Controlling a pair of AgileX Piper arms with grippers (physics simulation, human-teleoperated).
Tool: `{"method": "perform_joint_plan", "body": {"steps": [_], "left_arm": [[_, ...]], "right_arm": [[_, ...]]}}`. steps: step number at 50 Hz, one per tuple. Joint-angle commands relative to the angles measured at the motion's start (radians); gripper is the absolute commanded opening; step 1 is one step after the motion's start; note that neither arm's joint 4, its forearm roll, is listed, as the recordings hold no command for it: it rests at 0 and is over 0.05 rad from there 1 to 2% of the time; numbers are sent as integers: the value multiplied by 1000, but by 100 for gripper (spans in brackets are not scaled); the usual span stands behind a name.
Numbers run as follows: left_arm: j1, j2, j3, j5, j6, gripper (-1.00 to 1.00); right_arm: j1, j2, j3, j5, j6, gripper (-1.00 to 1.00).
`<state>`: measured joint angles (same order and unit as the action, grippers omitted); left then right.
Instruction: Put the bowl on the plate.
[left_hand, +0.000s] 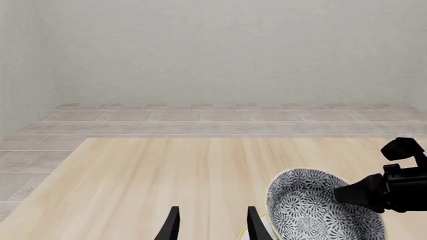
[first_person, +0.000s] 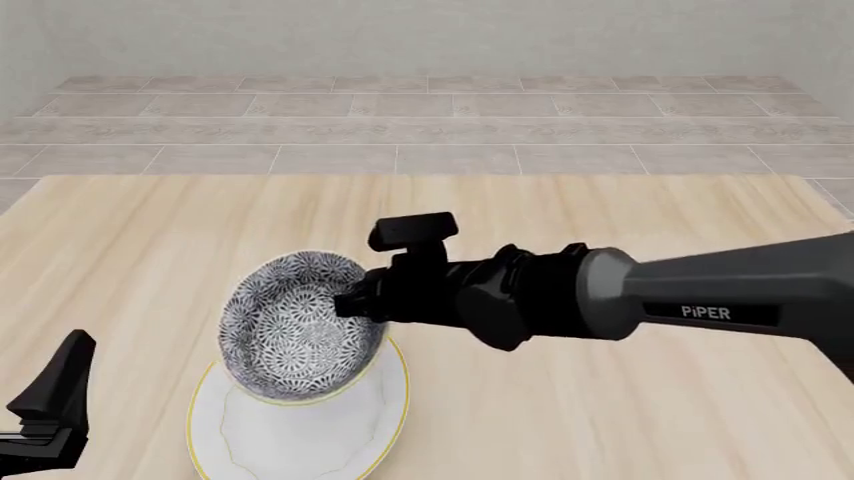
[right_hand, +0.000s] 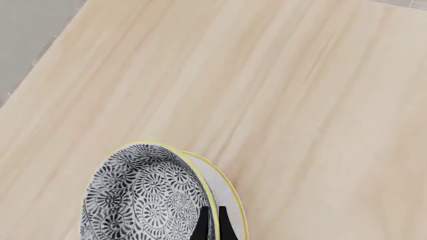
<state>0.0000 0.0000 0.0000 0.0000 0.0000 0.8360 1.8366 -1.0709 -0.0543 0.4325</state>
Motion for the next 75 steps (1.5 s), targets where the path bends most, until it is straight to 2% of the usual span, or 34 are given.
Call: {"method": "perform_joint_plan", "body": {"steps": [1, 75], "left_arm": [[0, 0, 0, 0, 0, 100], [0, 0, 0, 0, 0, 100]], "right_arm": [[8, 12, 3, -20, 15, -100], [54, 46, 49, -74, 49, -100]]}}
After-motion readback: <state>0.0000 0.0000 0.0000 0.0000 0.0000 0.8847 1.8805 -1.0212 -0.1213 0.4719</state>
